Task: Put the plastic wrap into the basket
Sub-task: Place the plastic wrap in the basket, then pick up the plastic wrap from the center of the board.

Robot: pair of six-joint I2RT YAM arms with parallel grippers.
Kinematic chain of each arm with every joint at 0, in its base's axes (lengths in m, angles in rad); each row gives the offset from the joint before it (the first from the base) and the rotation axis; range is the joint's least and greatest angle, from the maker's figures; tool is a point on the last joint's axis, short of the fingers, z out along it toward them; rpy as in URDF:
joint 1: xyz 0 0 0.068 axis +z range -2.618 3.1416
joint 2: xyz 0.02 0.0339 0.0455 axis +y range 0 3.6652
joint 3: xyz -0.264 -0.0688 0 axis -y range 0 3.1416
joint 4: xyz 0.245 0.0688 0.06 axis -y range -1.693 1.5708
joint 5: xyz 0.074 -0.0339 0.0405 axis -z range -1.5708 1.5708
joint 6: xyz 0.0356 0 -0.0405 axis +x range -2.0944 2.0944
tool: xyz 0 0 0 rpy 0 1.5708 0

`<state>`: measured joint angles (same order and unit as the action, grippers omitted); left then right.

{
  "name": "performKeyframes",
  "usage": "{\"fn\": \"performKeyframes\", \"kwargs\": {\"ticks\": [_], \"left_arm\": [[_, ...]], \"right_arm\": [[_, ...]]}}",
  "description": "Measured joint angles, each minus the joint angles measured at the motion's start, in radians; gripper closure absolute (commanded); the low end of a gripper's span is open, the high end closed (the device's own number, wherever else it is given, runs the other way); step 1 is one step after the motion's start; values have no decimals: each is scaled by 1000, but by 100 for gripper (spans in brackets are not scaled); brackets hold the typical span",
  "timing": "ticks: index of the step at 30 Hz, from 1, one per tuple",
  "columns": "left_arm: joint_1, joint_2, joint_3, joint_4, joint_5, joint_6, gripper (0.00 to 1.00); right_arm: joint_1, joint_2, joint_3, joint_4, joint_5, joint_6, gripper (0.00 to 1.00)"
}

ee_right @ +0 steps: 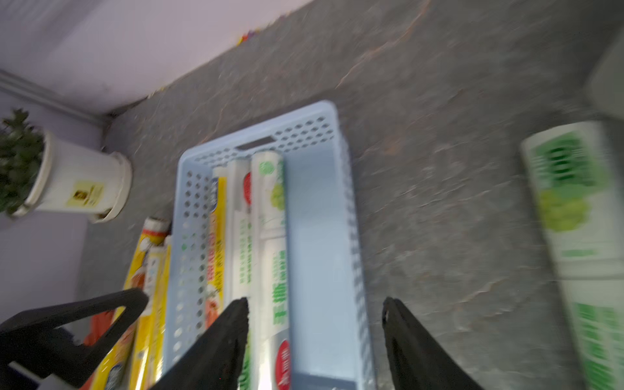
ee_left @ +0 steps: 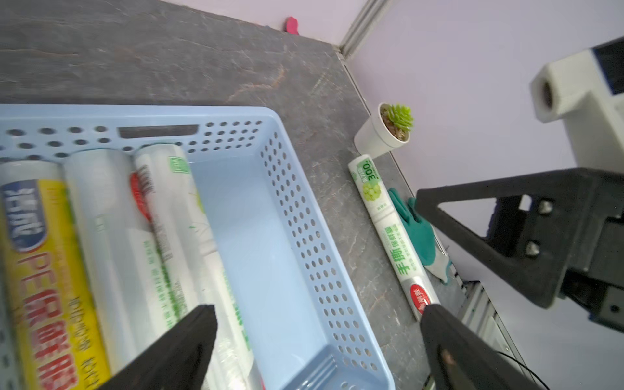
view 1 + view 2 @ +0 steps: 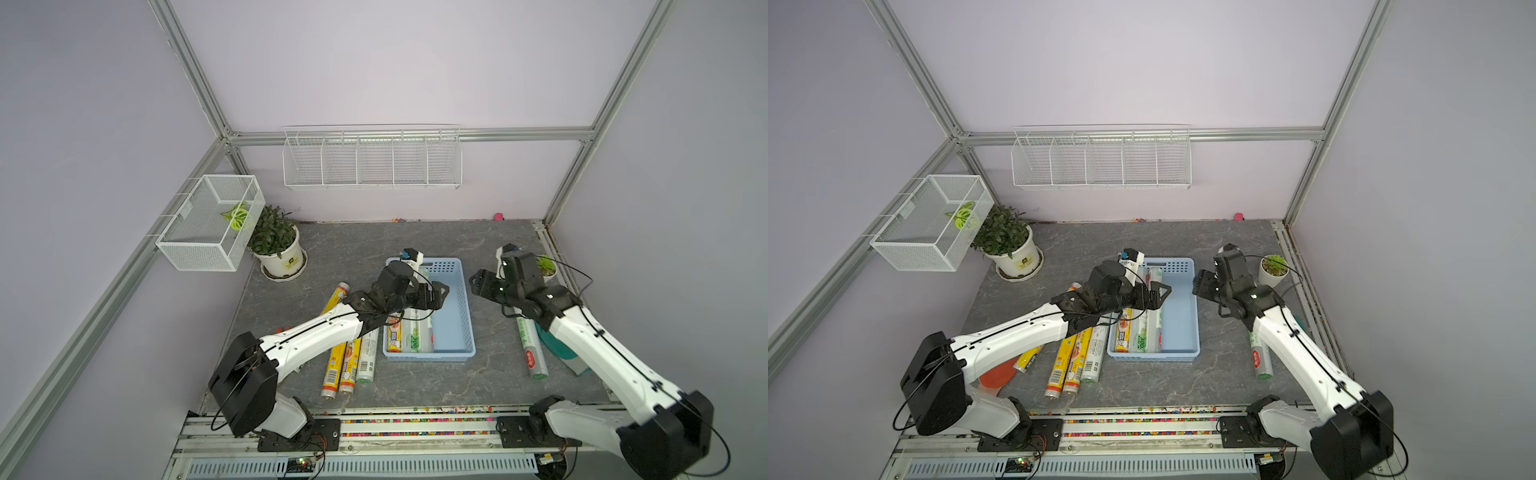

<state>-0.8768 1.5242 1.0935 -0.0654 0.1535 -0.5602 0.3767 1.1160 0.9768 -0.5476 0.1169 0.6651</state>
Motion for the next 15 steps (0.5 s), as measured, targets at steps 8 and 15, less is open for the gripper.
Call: {"fn": "performKeyframes", "kwargs": {"ticks": [8,15], "left_arm": [[-23,185,174,-53,151,43,0],[-97,399,503,-213,169,69,0]], "right_arm": [[-243,-169,-234,-61,140,-100,8],[-439,-160,-328,-28,-2,-159,8]]}}
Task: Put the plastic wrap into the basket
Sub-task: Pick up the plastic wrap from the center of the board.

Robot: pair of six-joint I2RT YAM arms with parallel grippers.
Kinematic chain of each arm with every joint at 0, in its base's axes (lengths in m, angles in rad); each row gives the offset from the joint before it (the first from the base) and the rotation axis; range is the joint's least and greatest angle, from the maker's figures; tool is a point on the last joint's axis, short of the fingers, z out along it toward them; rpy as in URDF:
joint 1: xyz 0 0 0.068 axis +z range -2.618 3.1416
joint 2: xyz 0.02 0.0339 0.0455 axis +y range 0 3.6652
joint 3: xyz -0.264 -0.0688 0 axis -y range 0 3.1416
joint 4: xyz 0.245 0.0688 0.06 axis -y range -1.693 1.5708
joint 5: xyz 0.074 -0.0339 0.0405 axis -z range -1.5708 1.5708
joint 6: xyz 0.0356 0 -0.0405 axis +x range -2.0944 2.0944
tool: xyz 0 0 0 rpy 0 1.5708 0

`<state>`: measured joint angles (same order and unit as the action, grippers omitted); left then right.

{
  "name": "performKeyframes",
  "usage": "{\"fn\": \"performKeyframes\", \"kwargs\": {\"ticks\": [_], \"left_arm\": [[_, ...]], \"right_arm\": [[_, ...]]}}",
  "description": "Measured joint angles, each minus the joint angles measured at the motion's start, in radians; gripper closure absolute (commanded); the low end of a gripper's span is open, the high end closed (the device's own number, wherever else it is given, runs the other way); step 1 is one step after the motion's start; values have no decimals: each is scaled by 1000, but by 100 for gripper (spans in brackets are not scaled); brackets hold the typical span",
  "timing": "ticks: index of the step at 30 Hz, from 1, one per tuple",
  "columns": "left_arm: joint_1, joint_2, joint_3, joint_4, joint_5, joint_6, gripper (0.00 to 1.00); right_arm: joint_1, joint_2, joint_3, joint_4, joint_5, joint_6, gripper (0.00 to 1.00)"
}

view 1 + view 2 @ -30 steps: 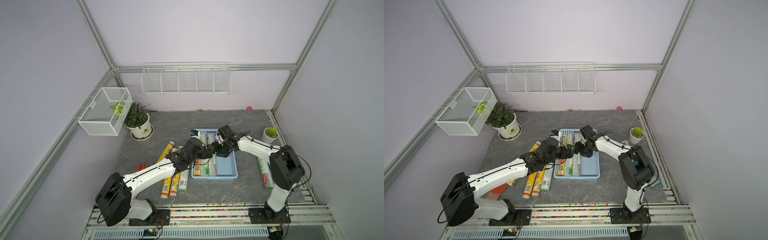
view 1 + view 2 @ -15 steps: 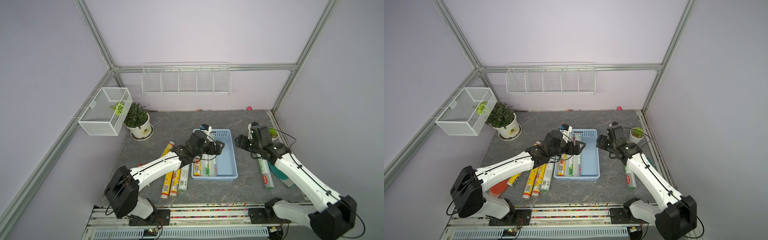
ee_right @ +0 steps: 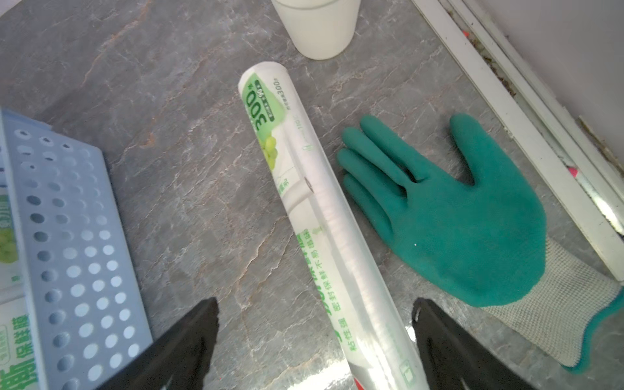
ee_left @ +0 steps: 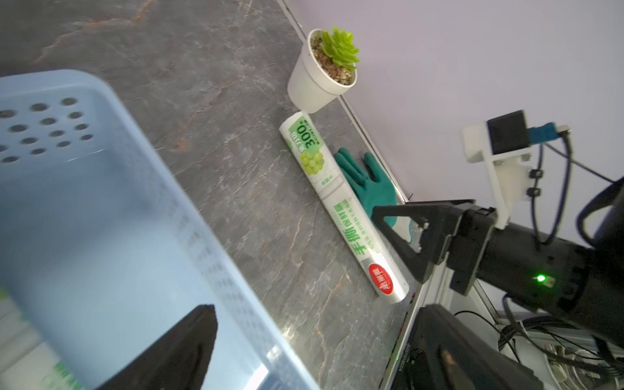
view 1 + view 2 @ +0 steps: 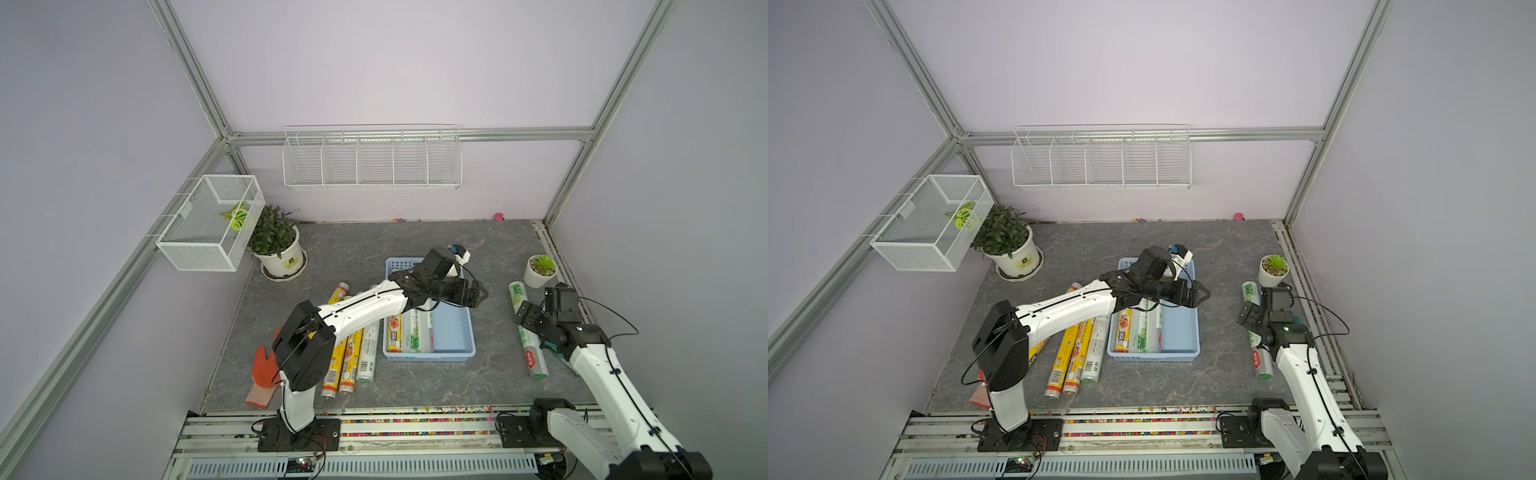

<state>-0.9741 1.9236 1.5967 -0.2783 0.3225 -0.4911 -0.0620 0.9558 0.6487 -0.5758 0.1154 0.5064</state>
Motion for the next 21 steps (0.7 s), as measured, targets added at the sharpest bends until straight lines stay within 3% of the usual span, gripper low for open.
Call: {"fn": "performKeyframes", "kwargs": {"ticks": [6,11,21], "left_arm": [[-45,142,213,-127,-3,19,0],[-58,164,234,-183,7,29,0],[-58,167,253,-209,55,60,0]], "right_arm": [[-83,133,7,37,-109,-32,17],[-148,203,38,52,-165,-48,24],[-154,443,168,44,-258,-95,31]]}}
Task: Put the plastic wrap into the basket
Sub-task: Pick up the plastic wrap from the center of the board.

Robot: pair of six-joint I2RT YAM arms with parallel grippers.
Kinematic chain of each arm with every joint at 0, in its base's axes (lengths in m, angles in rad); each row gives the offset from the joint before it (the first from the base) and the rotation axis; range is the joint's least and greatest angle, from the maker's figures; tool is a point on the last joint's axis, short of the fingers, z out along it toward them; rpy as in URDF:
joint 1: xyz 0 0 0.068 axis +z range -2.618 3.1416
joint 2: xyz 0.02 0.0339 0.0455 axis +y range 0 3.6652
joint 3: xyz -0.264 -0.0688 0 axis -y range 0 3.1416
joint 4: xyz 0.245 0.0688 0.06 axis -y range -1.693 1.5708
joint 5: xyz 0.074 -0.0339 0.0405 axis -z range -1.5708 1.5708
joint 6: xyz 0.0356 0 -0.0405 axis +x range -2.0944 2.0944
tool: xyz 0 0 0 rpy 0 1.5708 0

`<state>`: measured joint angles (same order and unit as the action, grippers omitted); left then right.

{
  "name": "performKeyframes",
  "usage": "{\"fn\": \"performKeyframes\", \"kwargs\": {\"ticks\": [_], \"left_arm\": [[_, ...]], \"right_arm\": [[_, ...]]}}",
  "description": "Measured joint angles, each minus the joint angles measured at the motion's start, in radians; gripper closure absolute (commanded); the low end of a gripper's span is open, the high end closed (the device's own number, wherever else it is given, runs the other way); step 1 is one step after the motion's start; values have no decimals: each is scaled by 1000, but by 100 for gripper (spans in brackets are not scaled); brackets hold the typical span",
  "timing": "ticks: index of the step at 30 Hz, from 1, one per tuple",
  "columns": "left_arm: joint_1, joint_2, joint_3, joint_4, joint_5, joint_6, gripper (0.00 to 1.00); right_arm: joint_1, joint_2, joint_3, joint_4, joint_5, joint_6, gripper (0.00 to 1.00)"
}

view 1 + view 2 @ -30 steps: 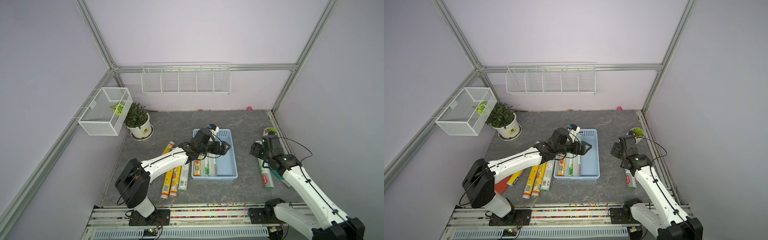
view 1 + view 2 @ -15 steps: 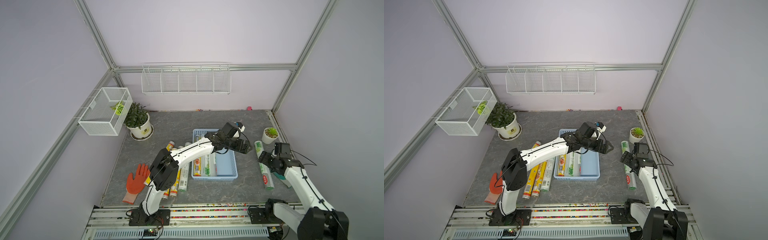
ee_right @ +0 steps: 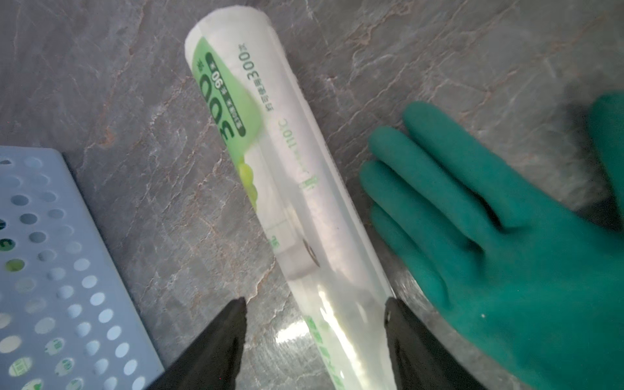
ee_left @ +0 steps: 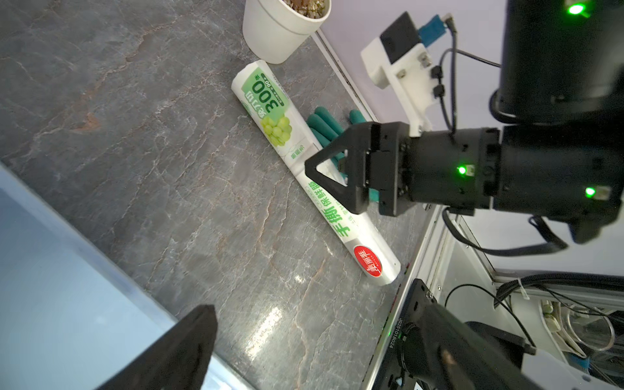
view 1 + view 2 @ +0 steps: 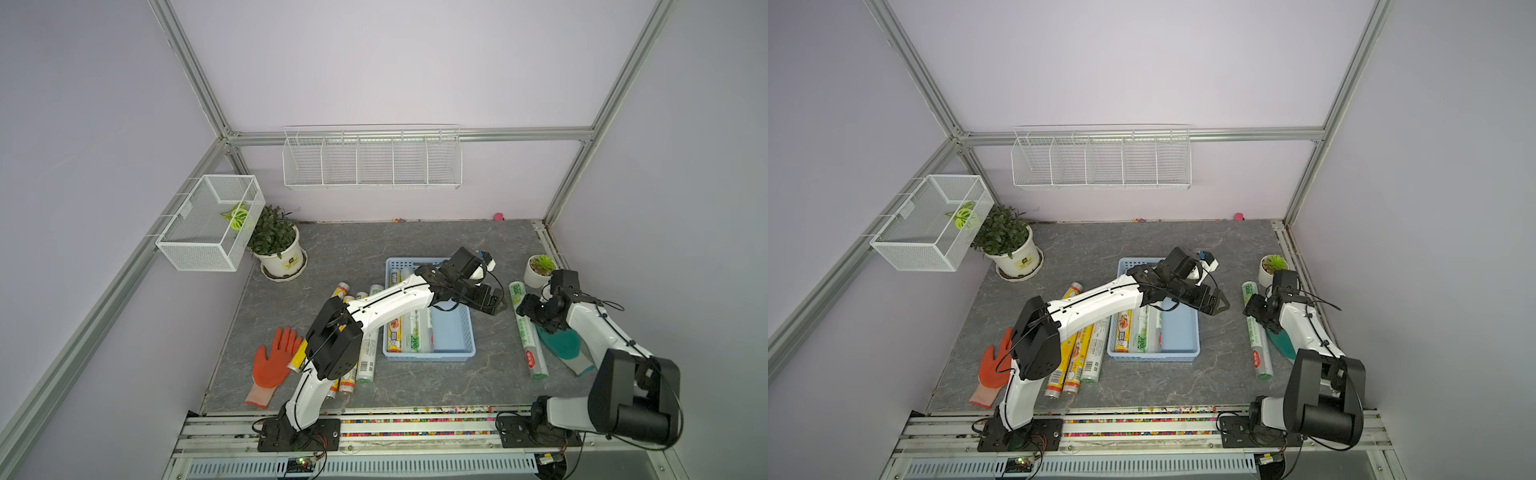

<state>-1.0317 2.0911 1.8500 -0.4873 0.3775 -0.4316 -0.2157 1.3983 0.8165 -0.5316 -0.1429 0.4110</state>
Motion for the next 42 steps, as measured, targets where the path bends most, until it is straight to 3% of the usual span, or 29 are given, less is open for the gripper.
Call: {"fn": "performKeyframes", "kwargs": {"ticks": [8,19,33,42], "left_arm": [[0,2,5,-11,8,19,0],[3,-5,-24,15,-32,21,0],[19,-98,-184,96,-88,-5,0],[22,-180,-268,170,-113,-20,0]], "right_arm": [[15,87,29,-19,-25,-35,36],[190,168,104,-71,113,-40,41],[309,211,137,-138,121,-17,28],[349,209,131,-176,136,-31,31]]}}
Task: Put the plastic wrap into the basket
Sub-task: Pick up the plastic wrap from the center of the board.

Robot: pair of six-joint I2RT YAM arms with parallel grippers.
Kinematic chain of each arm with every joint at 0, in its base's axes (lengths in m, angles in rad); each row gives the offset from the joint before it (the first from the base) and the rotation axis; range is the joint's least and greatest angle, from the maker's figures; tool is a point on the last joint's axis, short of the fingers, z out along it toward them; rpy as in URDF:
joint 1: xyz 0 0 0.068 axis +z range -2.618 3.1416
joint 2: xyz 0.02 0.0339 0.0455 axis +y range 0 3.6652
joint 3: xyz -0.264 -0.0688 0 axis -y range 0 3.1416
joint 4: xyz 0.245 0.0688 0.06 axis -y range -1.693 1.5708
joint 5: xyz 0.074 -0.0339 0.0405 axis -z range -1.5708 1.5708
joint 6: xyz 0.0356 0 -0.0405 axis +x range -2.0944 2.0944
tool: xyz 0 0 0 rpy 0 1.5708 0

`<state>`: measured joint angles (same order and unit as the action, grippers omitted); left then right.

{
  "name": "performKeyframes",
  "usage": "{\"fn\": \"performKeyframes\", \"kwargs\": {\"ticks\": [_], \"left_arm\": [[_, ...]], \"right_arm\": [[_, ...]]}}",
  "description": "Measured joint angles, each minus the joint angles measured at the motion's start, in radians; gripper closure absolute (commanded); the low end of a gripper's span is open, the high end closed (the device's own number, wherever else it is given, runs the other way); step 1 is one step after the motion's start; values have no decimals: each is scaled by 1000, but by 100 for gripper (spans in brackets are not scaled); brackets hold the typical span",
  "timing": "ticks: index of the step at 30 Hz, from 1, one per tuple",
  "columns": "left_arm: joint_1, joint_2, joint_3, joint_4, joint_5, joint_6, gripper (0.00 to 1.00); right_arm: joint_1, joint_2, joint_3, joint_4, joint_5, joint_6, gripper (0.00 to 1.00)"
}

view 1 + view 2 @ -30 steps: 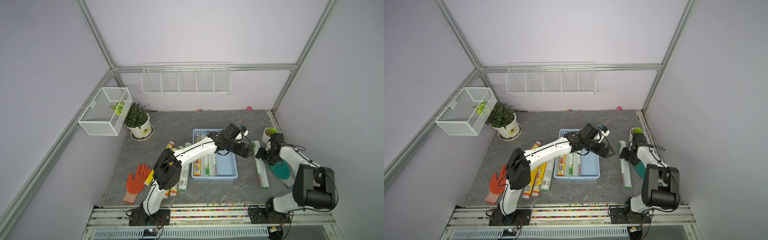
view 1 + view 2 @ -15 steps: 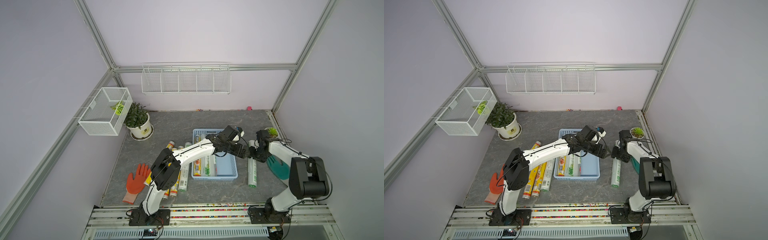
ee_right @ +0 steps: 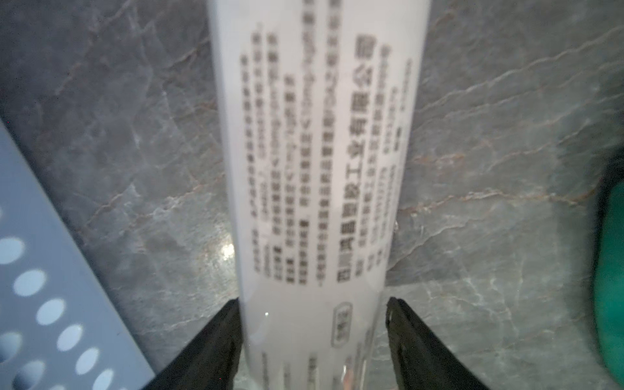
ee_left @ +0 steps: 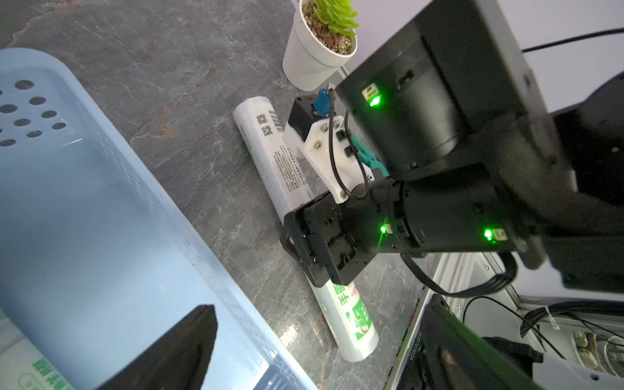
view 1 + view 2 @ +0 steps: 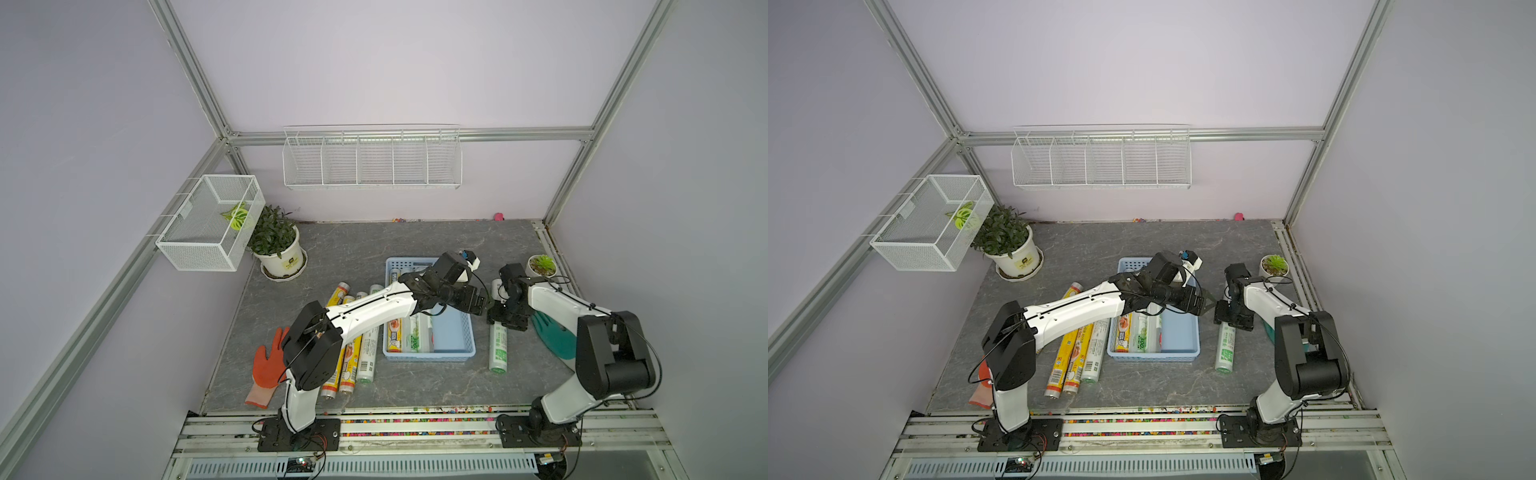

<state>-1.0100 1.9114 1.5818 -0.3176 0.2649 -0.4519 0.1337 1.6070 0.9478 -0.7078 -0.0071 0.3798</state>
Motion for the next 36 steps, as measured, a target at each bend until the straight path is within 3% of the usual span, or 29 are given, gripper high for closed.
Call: {"fn": "performKeyframes", "kwargs": {"ticks": [20,30,36], "left_arm": [[2,0,-10,33,-5,-8,0],[5,0,-10,33,-5,-11,0],[7,-3,-21,42,-19,-11,0]], "right_arm": [[6,43,-7,-2,8,-2,37],[14,44,-4,-7,34,16,55],[16,-26,-6,-54,52,16,59]]}}
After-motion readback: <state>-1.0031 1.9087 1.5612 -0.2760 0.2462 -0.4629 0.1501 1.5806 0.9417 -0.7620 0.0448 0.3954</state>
